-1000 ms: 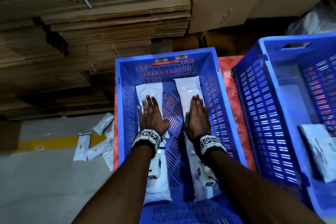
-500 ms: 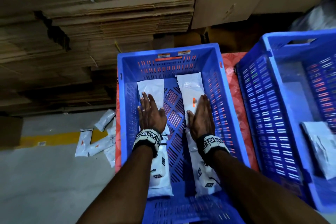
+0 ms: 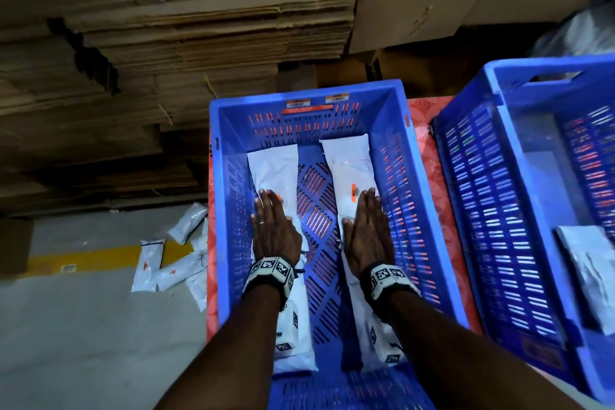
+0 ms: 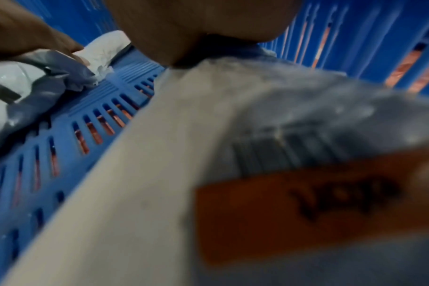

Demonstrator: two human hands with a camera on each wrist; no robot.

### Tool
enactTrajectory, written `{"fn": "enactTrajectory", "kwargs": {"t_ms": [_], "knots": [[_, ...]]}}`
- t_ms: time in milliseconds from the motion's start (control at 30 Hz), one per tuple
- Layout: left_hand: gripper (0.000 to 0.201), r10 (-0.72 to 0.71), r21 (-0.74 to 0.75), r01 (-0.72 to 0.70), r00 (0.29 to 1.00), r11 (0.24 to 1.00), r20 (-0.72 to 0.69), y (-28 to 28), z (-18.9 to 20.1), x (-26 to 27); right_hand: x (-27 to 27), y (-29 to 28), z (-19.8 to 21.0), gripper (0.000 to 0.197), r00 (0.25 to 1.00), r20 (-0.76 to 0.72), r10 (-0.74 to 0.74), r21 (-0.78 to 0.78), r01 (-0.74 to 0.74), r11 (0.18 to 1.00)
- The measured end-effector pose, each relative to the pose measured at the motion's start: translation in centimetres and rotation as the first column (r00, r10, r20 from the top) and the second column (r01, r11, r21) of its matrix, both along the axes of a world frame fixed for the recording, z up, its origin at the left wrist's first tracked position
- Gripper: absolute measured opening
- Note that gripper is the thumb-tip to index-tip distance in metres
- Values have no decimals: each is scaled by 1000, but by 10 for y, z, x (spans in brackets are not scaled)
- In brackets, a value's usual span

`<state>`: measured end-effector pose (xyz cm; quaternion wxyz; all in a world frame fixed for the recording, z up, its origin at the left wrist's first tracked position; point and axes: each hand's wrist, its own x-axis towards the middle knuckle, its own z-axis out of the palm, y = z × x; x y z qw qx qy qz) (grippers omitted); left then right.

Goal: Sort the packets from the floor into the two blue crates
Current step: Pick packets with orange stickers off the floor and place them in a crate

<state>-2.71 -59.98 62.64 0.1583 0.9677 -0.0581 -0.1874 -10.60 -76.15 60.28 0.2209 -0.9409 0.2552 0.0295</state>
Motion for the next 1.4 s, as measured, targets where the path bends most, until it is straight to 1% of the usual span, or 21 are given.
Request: {"fn": "enactTrajectory", "kwargs": {"t_ms": [100, 167, 233, 367, 500, 633, 733, 833, 933, 1067, 1167, 1400], "knots": [[71, 17, -11, -17, 997, 1000, 81, -5, 8, -2, 2, 1, 7, 68, 999, 42, -15, -31, 16, 999], [70, -5, -17, 8, 986, 1000, 164, -9, 12, 0, 6, 2, 16, 63, 997, 82, 6, -52, -2, 999], [69, -40, 3, 40, 979, 999, 199, -12, 12, 2, 10, 2, 18, 61, 996, 85, 37, -60, -32, 998], [67, -59, 40, 53, 982, 998, 180, -9, -2, 2, 9, 1, 3, 62, 998, 34, 43, -56, -41, 998], [65, -65, 70, 56, 988, 996, 139, -8, -11, 3, 8, 1, -3, 61, 998, 34, 55, -46, -53, 998], [66, -74, 81, 65, 991, 995, 108, -8, -11, 5, 6, 2, -5, 61, 997, 46, 55, -47, -53, 997], [67, -68, 71, 61, 993, 996, 102, -6, -4, 2, 7, 2, -6, 63, 998, 46, 38, -13, -37, 999], [68, -62, 49, 55, 989, 997, 136, -4, 14, -9, 5, 1, 8, 66, 998, 54, 31, -33, -29, 999], [74, -30, 46, 25, 992, 999, 119, -2, 20, -28, -5, 5, 17, 68, 999, 26, 32, -60, -30, 998], [79, 30, 35, -32, 997, 999, 64, -2, 14, -43, -20, 13, 18, 71, 999, -35, 16, -42, -18, 999], [79, 22, 31, -24, 998, 999, 67, -2, 2, -45, -26, 13, 11, 72, 998, -65, 3, -31, -5, 999], [81, 1, 58, -4, 999, 998, 52, 0, 1, -43, -30, 11, 4, 72, 997, -73, 26, -32, -28, 999]]}}
